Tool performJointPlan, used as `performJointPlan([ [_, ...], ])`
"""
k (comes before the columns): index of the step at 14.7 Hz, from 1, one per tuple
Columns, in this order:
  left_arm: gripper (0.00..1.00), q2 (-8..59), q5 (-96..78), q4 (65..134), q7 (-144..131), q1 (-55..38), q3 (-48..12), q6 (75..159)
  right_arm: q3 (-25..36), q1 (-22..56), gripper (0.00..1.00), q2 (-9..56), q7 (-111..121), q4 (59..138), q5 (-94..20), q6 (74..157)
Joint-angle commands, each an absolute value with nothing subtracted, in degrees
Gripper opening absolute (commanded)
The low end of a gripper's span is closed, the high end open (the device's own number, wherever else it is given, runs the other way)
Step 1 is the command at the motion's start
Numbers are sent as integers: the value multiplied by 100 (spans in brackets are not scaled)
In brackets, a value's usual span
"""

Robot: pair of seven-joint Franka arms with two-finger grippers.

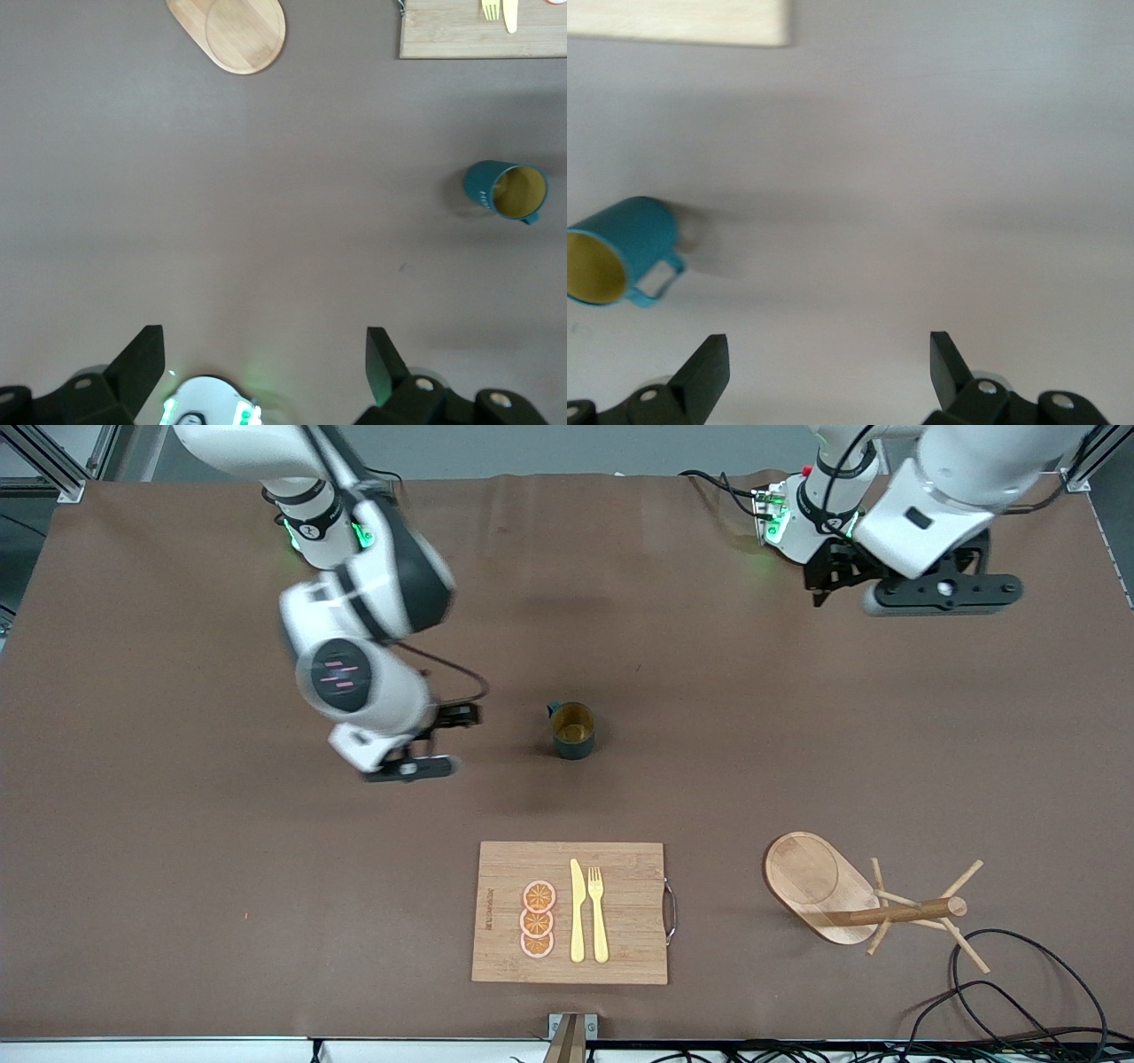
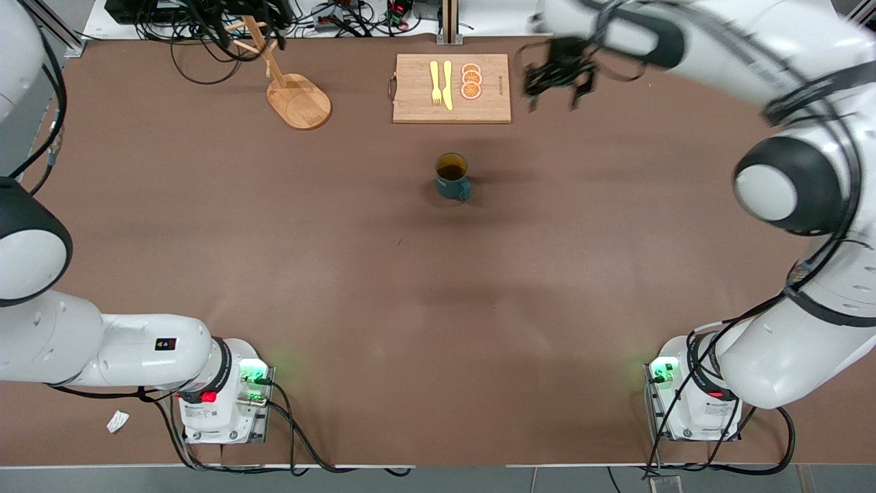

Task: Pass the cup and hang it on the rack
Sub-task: 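Release the mug with the right gripper while the left gripper starts reaching, then withdraw the right gripper while the left gripper moves above the mug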

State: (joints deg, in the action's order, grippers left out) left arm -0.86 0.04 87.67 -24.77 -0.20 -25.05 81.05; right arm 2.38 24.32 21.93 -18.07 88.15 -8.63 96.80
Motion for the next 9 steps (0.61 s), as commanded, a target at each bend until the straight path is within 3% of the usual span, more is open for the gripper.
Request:
performJointPlan([
  [1,100,175,262,8666,-3354,-9,-3109,8243,149,1716,100,1803,-1617,9053,-574,9449],
  [5,100,553,562,8648,-4278,-113,-3796,8533,167,1004,100,1513,-769,9053,-79,9141],
  [9,100,1080,1203,8622,-5324,-833,-3814,8675,167,-15,100,1301,490,9044,34,9062],
])
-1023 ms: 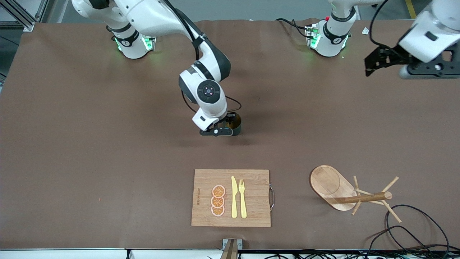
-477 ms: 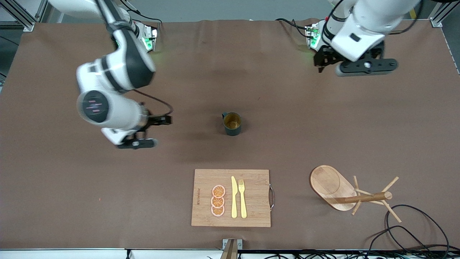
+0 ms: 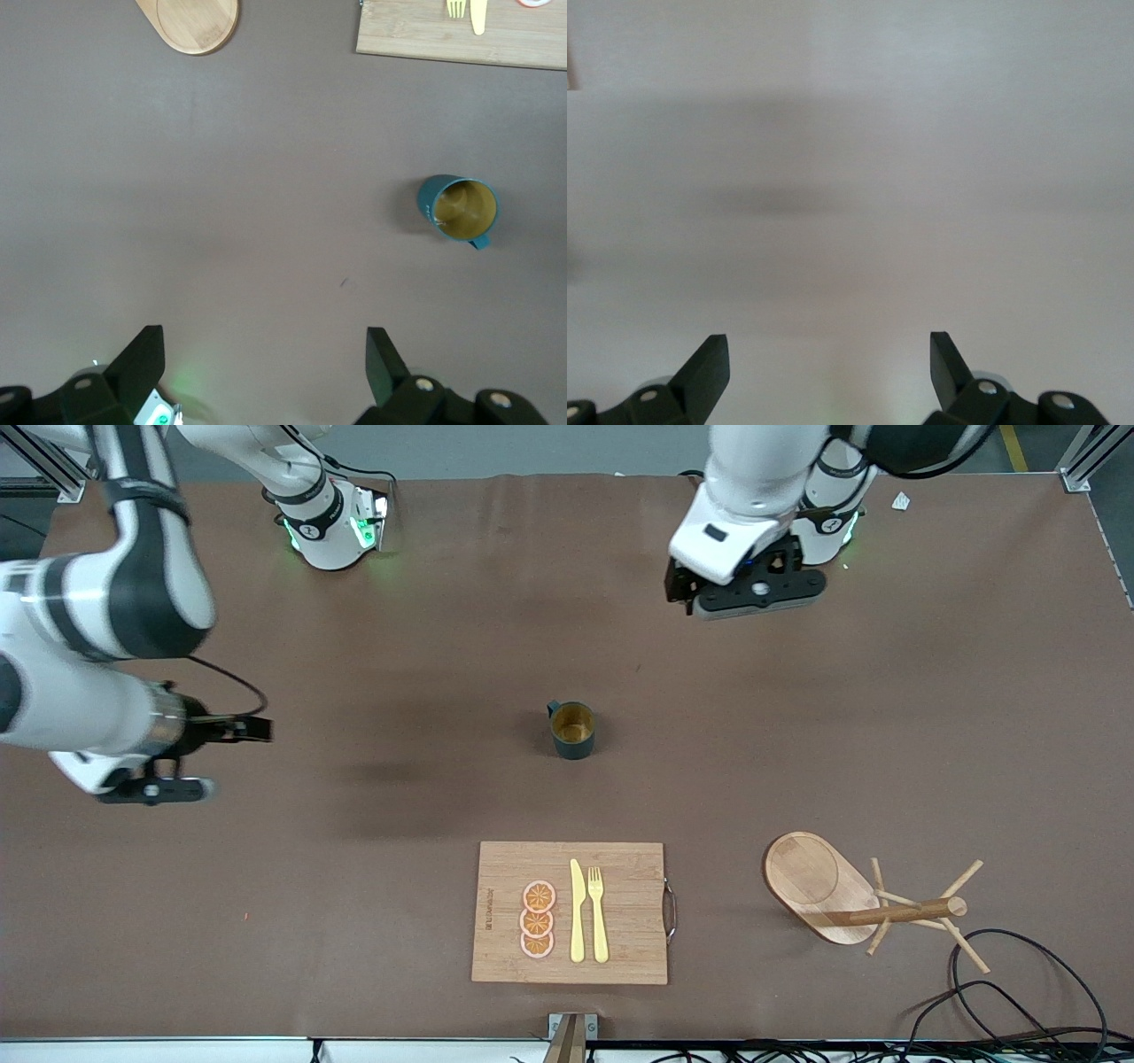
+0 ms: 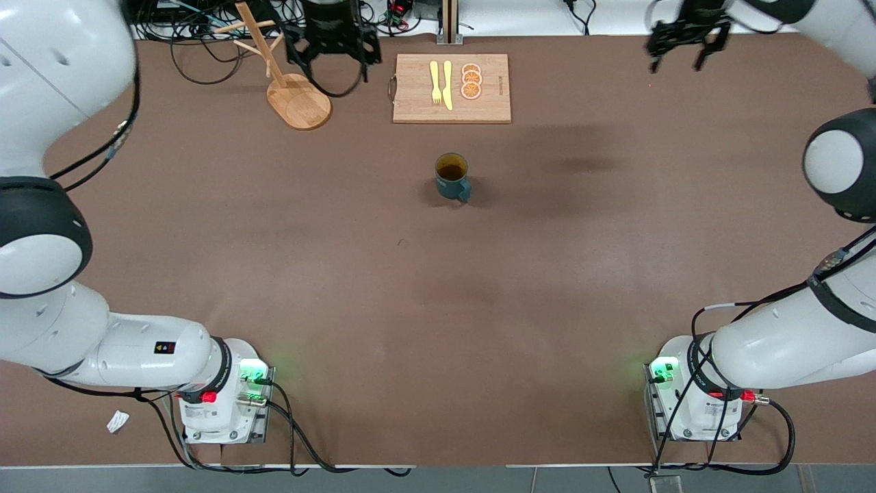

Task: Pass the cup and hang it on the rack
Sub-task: 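Withdraw the right gripper while the left gripper moves above the mug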

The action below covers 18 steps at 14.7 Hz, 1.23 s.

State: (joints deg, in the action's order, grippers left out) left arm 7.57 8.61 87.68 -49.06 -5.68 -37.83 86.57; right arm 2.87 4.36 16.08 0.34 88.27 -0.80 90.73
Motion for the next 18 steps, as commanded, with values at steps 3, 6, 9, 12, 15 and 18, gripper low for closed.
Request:
performJointPlan([
  [3,100,1554,1502,8499,-6105,-1343,-3814,8990,176,-263,100,1178,634,8939,105,9009],
  [6,100,2081,2019,8280,-6932,-1914,-3806,9114,176,-386,100,1248,624,8273,132,8290],
  [9,100,2714,2705,8025,-7951,-2617,-3779,9149,158,-554,100,1371,615,7911,70,8068],
  [12,100,3347,3522,7858,-8899,-3434,-3675,9158,158,-528,100,1362,598,7796,70,8068],
  [15,100,3848,4199,7770,-9911,-3980,-3481,9289,132,-475,100,1354,-6,7796,18,8060],
  [18,100,4218,4823,7761,-10606,-4681,-3070,9387,97,-317,100,1336,-817,7805,35,7710],
])
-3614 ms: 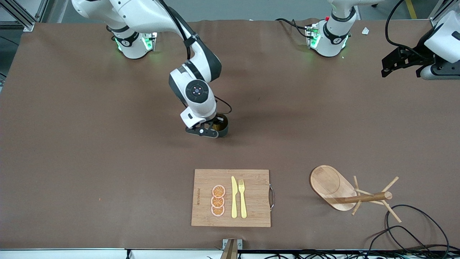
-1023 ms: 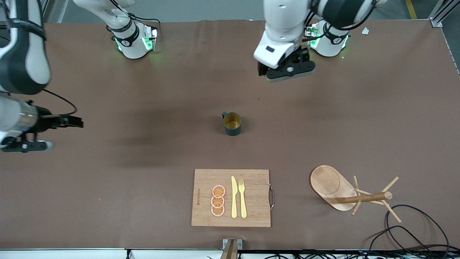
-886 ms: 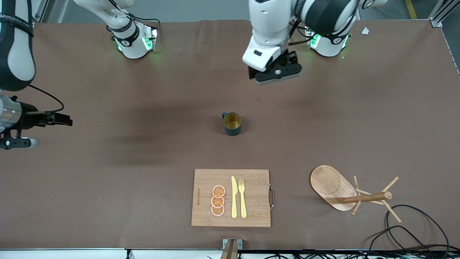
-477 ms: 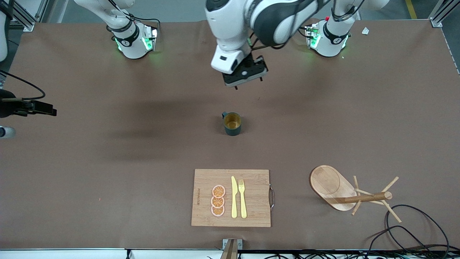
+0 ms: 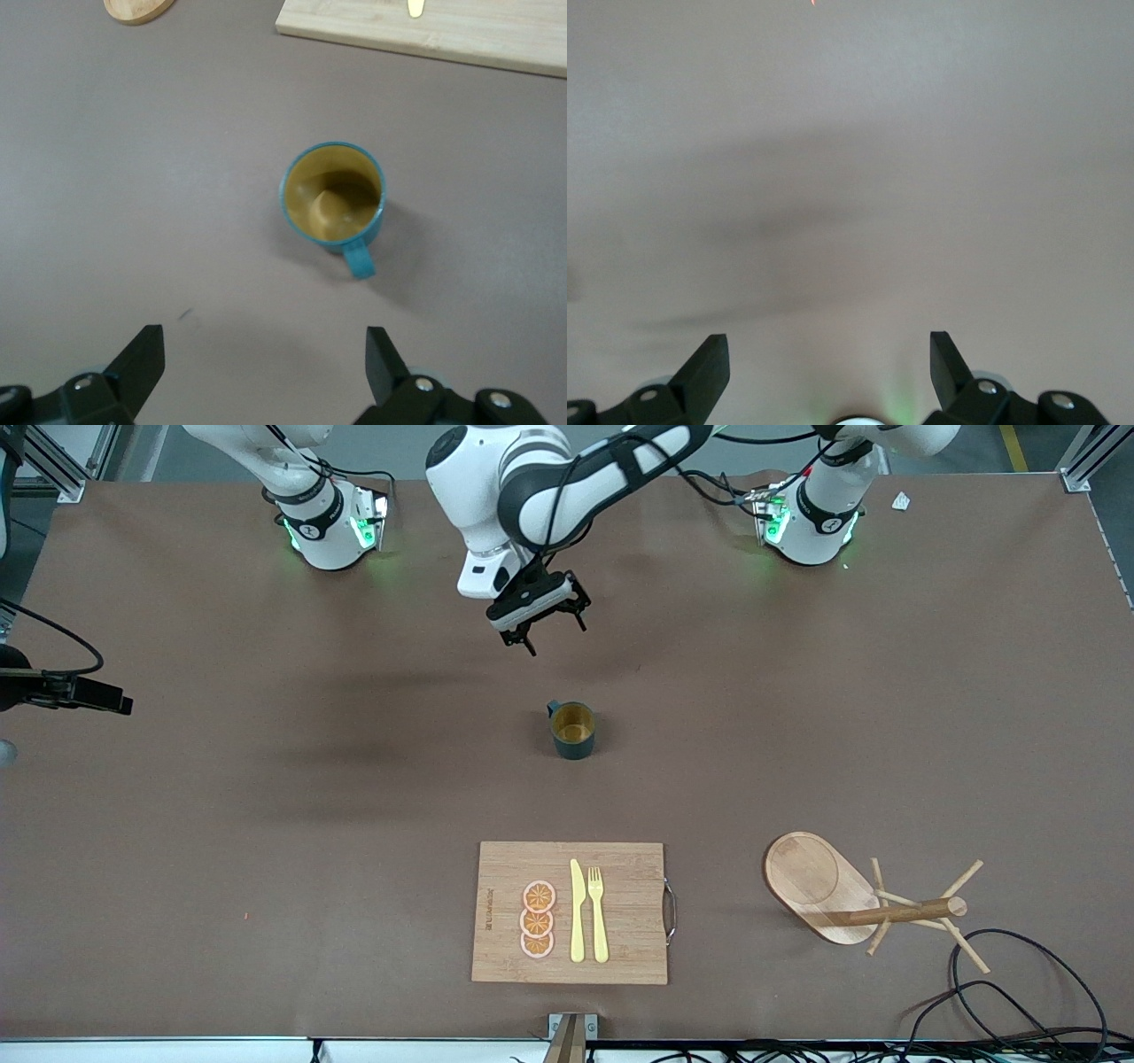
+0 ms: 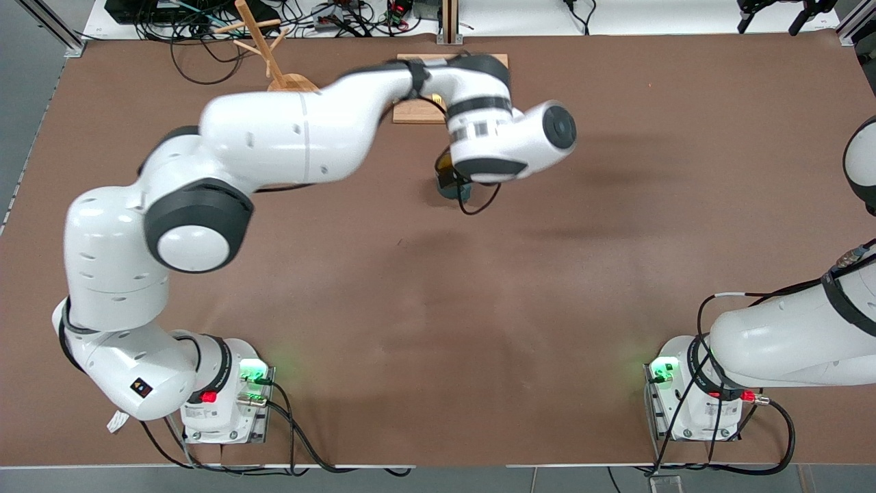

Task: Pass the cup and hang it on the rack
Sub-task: 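Withdraw the right gripper while the left gripper moves above the mug, then lower the left gripper and grasp the teal mug by its handle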

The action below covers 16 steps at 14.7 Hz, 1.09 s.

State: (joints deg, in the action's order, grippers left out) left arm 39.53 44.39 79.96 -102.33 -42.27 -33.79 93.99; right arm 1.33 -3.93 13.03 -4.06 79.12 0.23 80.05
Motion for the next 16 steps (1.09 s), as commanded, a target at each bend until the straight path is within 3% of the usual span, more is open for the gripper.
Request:
performJointPlan([
  [1,100,4341,4947,7752,-10939,-5041,-2693,9404,97,-308,100,1336,-817,7805,18,7699],
  [4,100,4683,4957,7559,-11512,-5983,-1699,9527,88,-308,100,1292,-791,7866,-96,7866],
  [11,100,5439,4992,7067,-12217,-6697,-432,10150,307,34,100,783,-589,8348,-97,8041],
  [16,100,5861,4992,6909,-12383,-6811,-142,10186,431,62,100,440,-598,8552,-97,8051],
])
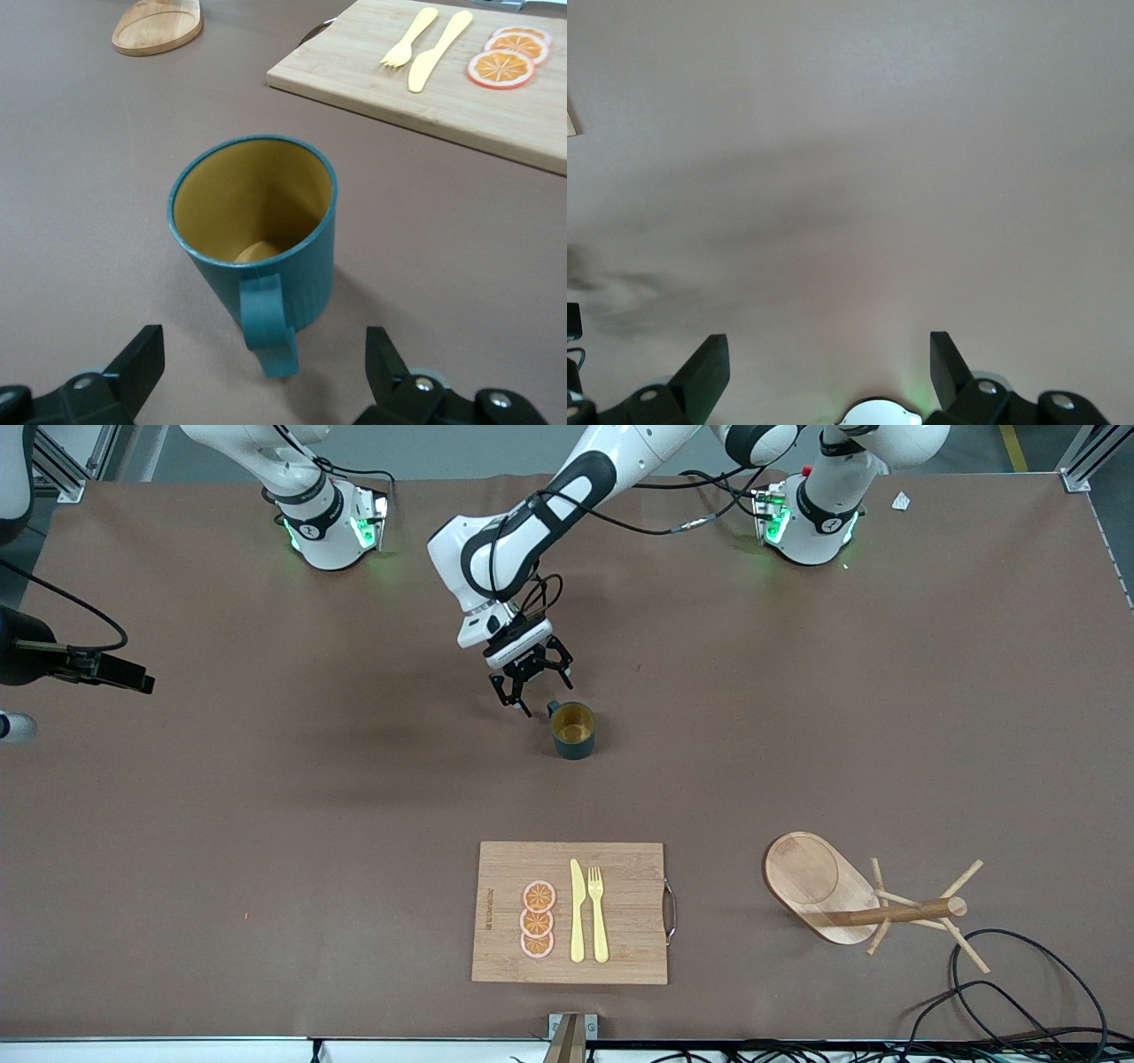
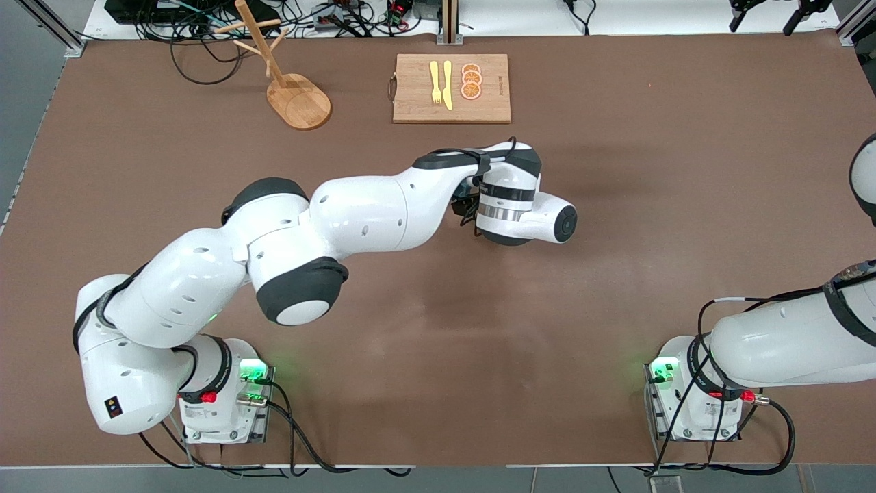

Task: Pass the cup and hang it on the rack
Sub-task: 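Lower the left gripper and grasp the teal mug by its handle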

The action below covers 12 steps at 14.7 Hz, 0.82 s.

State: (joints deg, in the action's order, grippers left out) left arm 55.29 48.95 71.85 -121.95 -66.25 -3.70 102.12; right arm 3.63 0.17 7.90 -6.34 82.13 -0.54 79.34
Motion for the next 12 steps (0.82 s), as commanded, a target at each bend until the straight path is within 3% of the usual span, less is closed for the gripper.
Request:
performJointPlan([
  [1,100,5949,4992,6821,-12532,-6959,-1,10187,431,70,100,387,-598,8552,-97,8033],
  [12,96,5985,5124,6864,-13131,-7093,141,10116,440,9,100,-510,-598,9123,-70,8086],
])
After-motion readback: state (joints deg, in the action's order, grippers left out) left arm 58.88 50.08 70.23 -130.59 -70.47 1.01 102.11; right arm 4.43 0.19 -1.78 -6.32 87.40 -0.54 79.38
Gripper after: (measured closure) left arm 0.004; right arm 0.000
